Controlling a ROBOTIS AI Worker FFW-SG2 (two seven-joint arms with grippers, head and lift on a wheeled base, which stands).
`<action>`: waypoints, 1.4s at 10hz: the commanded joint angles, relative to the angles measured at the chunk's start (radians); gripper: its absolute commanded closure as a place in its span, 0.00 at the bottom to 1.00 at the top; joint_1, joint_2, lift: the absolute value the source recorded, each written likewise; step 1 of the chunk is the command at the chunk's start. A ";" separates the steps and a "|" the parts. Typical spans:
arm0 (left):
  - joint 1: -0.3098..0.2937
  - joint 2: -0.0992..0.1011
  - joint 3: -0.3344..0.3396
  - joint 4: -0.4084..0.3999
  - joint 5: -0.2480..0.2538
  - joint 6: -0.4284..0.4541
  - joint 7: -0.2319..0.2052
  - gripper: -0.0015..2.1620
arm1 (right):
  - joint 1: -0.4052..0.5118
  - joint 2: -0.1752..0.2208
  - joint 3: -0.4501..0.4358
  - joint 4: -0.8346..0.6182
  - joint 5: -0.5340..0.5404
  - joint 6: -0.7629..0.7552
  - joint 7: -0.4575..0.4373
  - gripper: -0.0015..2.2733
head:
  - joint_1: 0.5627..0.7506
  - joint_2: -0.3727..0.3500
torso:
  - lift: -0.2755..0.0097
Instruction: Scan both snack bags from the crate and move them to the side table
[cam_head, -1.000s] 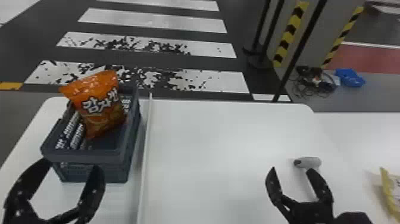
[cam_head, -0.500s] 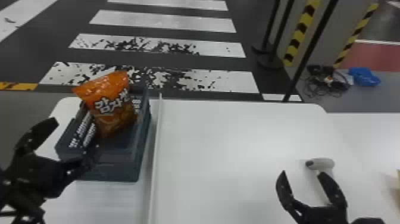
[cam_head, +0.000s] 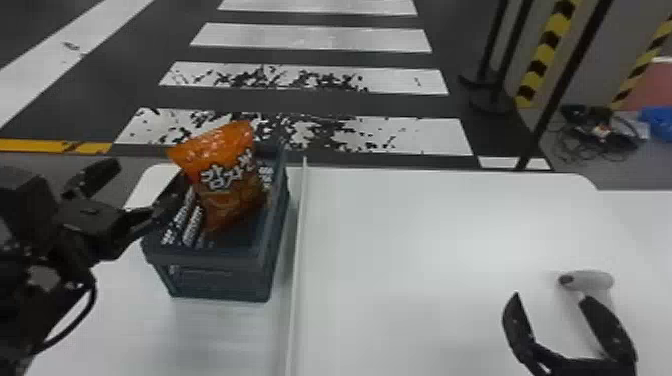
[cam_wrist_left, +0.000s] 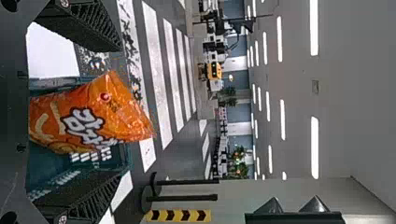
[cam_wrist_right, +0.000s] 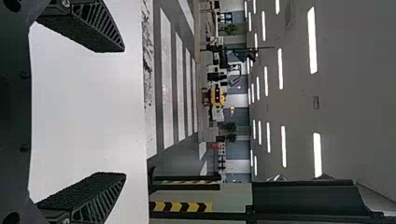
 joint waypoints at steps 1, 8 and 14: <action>-0.073 0.015 0.001 0.085 0.014 0.001 -0.018 0.03 | 0.002 0.000 0.005 -0.015 0.007 0.020 0.000 0.02 | 0.70 0.55 | 0.62; -0.395 0.019 -0.069 0.524 -0.055 -0.036 -0.302 0.03 | 0.027 0.003 0.022 -0.041 0.024 0.054 -0.001 0.02 | 0.70 0.67 | 0.62; -0.662 0.012 -0.262 0.832 -0.138 -0.116 -0.426 0.03 | 0.022 0.005 0.019 -0.035 0.024 0.054 0.000 0.02 | 0.70 0.60 | 0.62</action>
